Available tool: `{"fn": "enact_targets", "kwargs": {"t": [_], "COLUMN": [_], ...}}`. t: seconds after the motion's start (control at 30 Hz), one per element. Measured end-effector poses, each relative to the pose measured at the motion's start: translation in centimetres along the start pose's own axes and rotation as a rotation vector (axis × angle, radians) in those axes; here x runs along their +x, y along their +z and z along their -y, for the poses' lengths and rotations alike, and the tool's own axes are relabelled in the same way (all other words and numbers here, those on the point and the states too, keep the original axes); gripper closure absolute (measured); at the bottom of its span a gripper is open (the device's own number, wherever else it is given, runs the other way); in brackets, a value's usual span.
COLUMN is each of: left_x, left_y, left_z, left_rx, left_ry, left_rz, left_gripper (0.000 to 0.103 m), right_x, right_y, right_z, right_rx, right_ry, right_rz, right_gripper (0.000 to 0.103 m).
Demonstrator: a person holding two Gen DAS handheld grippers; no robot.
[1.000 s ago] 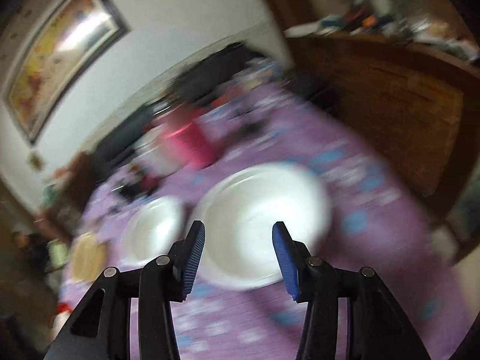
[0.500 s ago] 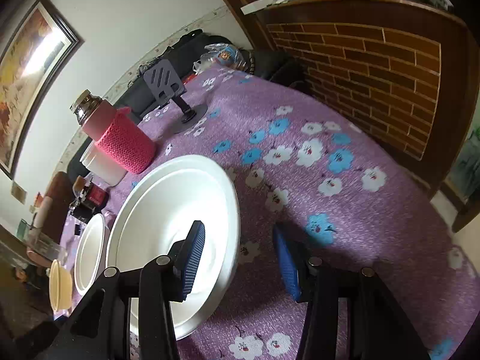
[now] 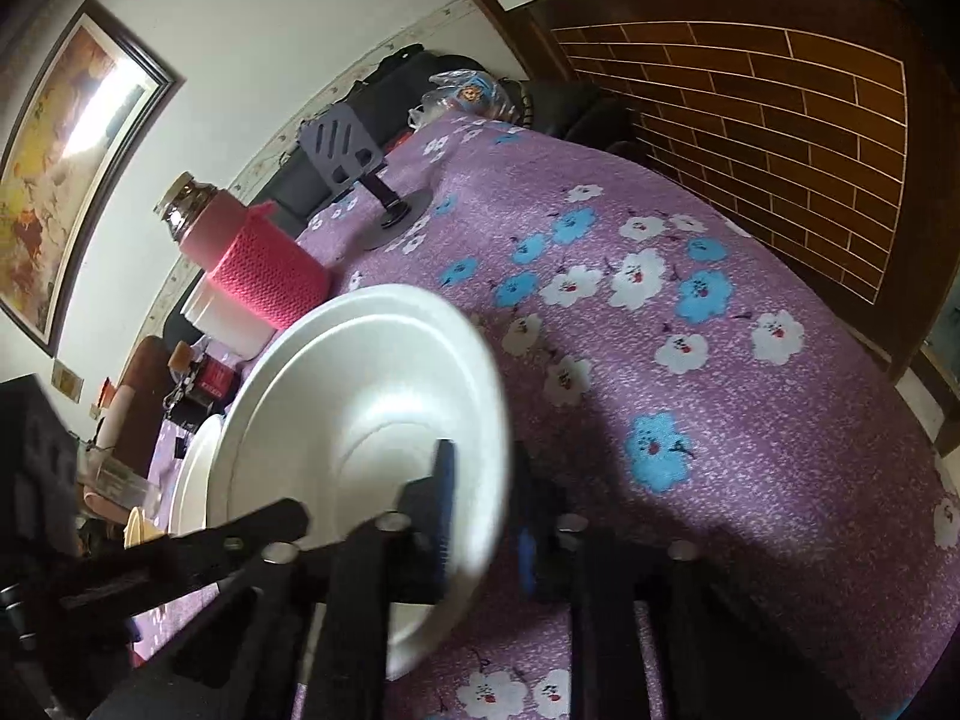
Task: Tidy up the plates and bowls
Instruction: 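Carry the large white bowl with the right tool while the left tool grips its rim, then lower the large white bowl onto the plate stack and open both tools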
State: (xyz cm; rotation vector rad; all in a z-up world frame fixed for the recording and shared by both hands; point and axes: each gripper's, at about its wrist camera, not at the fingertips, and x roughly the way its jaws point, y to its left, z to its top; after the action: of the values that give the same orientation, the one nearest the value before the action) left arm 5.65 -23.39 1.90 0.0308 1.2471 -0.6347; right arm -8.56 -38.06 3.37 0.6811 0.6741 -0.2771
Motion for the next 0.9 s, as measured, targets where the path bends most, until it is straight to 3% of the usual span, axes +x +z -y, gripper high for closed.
{"fn": "enact_targets", "kwargs": {"t": [0.17,0.47,0.77,0.9], "left_x": [-1.0,-7.3,-17.0,-21.3], "left_y": [-1.1,-4.7,-11.6,-15.3], "left_z": [0.2,-3.6,-11.4,-16.7], "left_rx": [0.036,0.015,-0.094,-0.204], "left_ry": [0.034,0.086,0.166,0.224], "left_rz": [0.033,0.111,0.241,0.286], "left_gripper": [0.088,0.087,0.087,0.087], "right_x": [-0.6,-1.5,-3.8,-3.7], "right_y": [-0.3,-2.6,-7.7,-11.4], "right_z": [-1.2,-5.4,-16.1,-22.1], "right_rx": [-0.059,-0.146,-0.288,-0.4], "right_ry": [-0.011,0.114,0.293,0.352], "right_rz": [0.033,-0.008,-0.094,-0.138], "right_gripper": [0.093,0.094,0.094,0.094]}}
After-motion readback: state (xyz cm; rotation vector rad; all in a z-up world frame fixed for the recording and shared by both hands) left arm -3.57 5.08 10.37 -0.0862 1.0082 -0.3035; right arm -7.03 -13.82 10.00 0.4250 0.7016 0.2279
